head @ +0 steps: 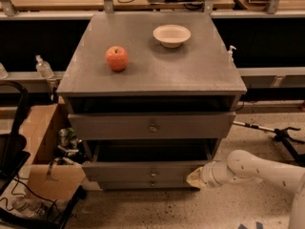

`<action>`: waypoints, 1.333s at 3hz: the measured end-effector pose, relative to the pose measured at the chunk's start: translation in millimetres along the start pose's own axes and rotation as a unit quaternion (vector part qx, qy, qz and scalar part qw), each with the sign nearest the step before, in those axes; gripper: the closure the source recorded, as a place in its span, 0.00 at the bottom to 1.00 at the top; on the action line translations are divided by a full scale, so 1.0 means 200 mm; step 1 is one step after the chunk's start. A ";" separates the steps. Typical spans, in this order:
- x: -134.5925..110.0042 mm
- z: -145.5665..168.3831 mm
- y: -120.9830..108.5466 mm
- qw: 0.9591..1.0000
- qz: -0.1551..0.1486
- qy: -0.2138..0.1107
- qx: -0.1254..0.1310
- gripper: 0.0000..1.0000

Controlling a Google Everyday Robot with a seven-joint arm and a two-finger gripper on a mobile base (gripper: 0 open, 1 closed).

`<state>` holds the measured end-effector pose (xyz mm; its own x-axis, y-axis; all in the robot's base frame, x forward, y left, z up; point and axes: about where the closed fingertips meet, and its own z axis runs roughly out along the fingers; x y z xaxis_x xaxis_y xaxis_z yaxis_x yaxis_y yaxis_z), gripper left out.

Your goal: Close middle drawer

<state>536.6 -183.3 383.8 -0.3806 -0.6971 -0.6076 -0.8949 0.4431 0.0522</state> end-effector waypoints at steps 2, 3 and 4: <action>-0.10 0.04 -0.11 1.000 -0.018 -0.007 -0.003 1.00; -0.17 0.06 -0.22 1.000 -0.025 -0.014 -0.002 1.00; -0.19 0.07 -0.25 0.999 -0.026 -0.019 -0.001 1.00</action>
Offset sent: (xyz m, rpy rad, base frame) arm 0.1333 0.0175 0.0224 0.0343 -0.0924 0.0746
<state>598.5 -172.3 393.2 -0.3239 -0.6982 -0.6385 -0.9140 0.4052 0.0205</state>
